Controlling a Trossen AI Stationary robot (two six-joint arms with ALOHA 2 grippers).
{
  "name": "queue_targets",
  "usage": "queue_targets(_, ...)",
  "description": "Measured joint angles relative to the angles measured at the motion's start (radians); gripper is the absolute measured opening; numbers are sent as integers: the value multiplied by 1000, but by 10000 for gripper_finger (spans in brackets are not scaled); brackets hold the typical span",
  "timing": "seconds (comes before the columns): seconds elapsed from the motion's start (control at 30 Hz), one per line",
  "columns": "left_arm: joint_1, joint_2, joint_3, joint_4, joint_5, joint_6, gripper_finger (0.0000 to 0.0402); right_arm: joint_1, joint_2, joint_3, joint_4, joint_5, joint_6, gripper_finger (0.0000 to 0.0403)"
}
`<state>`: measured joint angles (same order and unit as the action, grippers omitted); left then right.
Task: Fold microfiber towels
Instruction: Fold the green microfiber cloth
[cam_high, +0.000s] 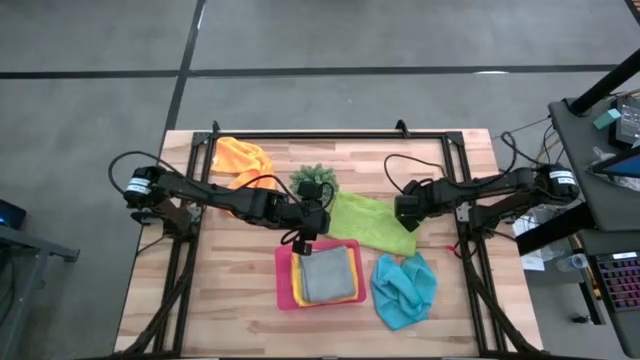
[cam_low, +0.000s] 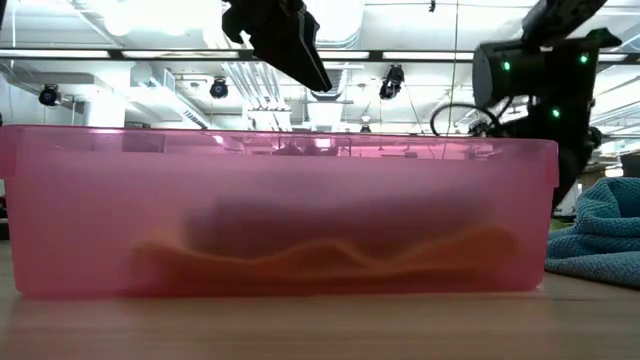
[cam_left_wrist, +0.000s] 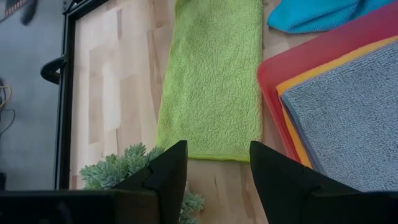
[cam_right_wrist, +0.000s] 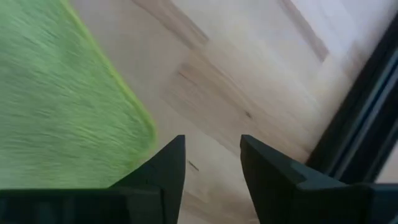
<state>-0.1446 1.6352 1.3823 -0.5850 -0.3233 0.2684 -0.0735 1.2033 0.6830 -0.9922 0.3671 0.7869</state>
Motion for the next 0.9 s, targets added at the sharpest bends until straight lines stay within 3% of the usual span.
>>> queue_targets(0.37,0,0,0,0,0,0,159,91,-60,0,147,-114,-3,109)
queue_targets(0.9,-1,0,0,1,0,0,159,104,-44,-110,100,-80,156,107)
